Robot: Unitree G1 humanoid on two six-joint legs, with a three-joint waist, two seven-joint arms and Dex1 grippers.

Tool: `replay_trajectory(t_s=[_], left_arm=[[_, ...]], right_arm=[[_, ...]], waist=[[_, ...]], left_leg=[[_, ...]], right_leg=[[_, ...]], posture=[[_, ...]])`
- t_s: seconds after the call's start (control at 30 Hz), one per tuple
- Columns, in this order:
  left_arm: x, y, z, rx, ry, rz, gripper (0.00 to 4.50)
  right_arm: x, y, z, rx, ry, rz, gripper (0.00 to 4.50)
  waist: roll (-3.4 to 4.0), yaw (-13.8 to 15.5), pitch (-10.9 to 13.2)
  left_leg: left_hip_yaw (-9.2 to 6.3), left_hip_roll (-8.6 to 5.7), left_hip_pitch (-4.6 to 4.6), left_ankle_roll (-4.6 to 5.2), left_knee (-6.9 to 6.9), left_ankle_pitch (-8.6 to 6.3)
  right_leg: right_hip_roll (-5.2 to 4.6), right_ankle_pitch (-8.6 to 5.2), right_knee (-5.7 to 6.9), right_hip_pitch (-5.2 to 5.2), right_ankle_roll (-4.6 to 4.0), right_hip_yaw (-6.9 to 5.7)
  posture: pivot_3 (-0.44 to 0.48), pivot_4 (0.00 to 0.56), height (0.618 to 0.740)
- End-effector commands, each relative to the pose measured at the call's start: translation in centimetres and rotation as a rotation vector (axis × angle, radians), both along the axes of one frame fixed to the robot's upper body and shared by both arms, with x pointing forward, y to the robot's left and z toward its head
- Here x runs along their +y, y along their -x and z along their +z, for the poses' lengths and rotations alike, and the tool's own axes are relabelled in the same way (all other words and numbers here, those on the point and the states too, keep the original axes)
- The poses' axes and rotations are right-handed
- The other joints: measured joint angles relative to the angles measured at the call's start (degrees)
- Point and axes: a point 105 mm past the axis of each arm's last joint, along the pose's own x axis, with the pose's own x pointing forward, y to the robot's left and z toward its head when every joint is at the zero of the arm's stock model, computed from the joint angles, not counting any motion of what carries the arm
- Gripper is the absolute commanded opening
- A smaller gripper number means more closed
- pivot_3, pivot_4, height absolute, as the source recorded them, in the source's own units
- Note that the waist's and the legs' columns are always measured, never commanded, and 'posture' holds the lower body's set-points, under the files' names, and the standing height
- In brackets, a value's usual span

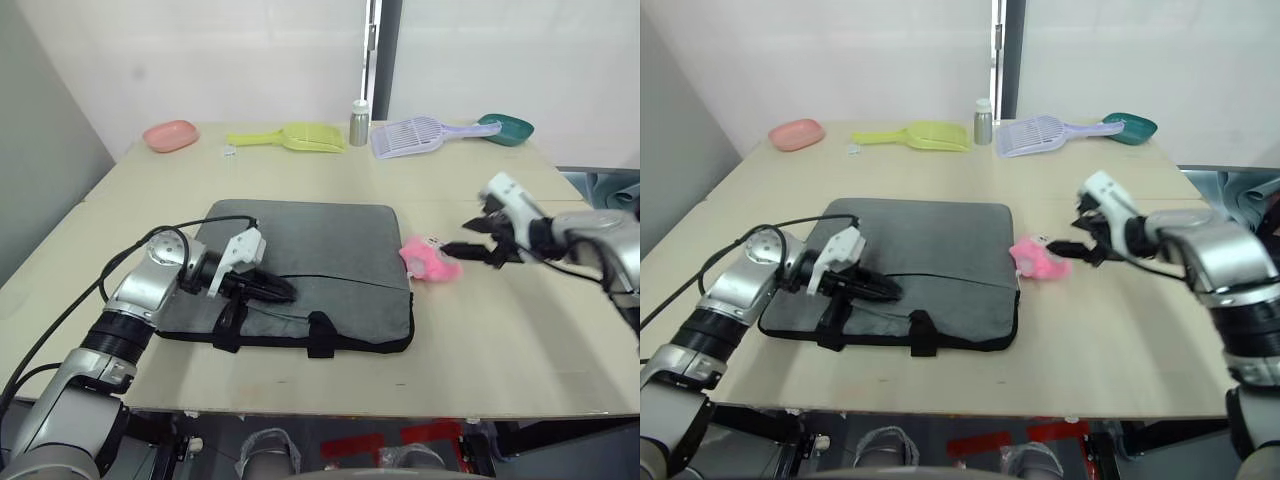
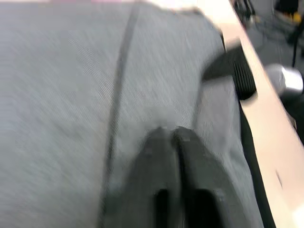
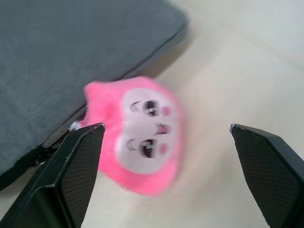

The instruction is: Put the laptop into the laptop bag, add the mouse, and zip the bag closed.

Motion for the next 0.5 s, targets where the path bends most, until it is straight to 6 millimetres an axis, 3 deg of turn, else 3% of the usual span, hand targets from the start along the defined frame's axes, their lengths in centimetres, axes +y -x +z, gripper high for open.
replay_trajectory(t_s=[0.03, 0.17, 0.23, 0.33, 0.5], left_arm=[[1.8, -0.2, 4.8, -0.073, 0.084, 0.080, 2.21], [4.4, 0.1, 7.3, -0.059, 0.127, 0.201, 3.65], [7.4, 0.5, 8.0, -0.036, 0.111, 0.325, 4.36], [12.2, 1.7, 8.2, 0.053, 0.059, 0.519, 4.45], [19.2, 4.9, 8.0, 0.121, -0.059, 0.787, 4.45]], right_arm=[[-1.3, 1.2, 2.6, -0.048, -0.044, 0.026, 4.50], [-2.6, 3.3, 3.2, -0.037, -0.081, 0.070, 4.50], [-3.8, 5.0, 3.5, -0.031, -0.114, 0.095, 4.50], [-5.6, 6.6, 3.3, -0.036, -0.124, 0.077, 4.50], [-8.0, 7.6, 2.9, -0.056, -0.102, 0.006, 4.50]], waist=[[-0.08, -0.09, 0.12], [-0.14, 0.13, 0.17], [-0.14, 0.16, 0.18], [-0.19, -0.06, 0.24], [-0.38, -0.57, 0.36]], left_leg=[[-0.01, 0.07, -0.01, 0.01, -0.01, -0.01], [-0.03, 0.30, -0.02, -0.09, -0.01, -0.09], [-0.04, 0.33, -0.03, -0.09, 0.00, -0.13], [-0.02, 0.35, -0.03, -0.06, 0.03, -0.21], [-0.01, 0.42, 0.05, -0.06, 0.13, -0.26]], right_leg=[[0.08, -0.02, 0.00, -0.03, -0.03, 0.00], [0.30, -0.05, -0.01, -0.05, -0.08, -0.06], [0.32, -0.16, -0.02, -0.05, -0.26, -0.08], [0.33, -0.17, -0.06, -0.05, -0.28, -0.07], [0.35, -0.19, -0.03, 0.00, -0.29, -0.07]], posture=[[0.000, 0.150, 0.740], [0.000, 0.150, 0.740], [0.000, 0.150, 0.740], [0.000, 0.150, 0.740], [0.000, 0.150, 0.740]])
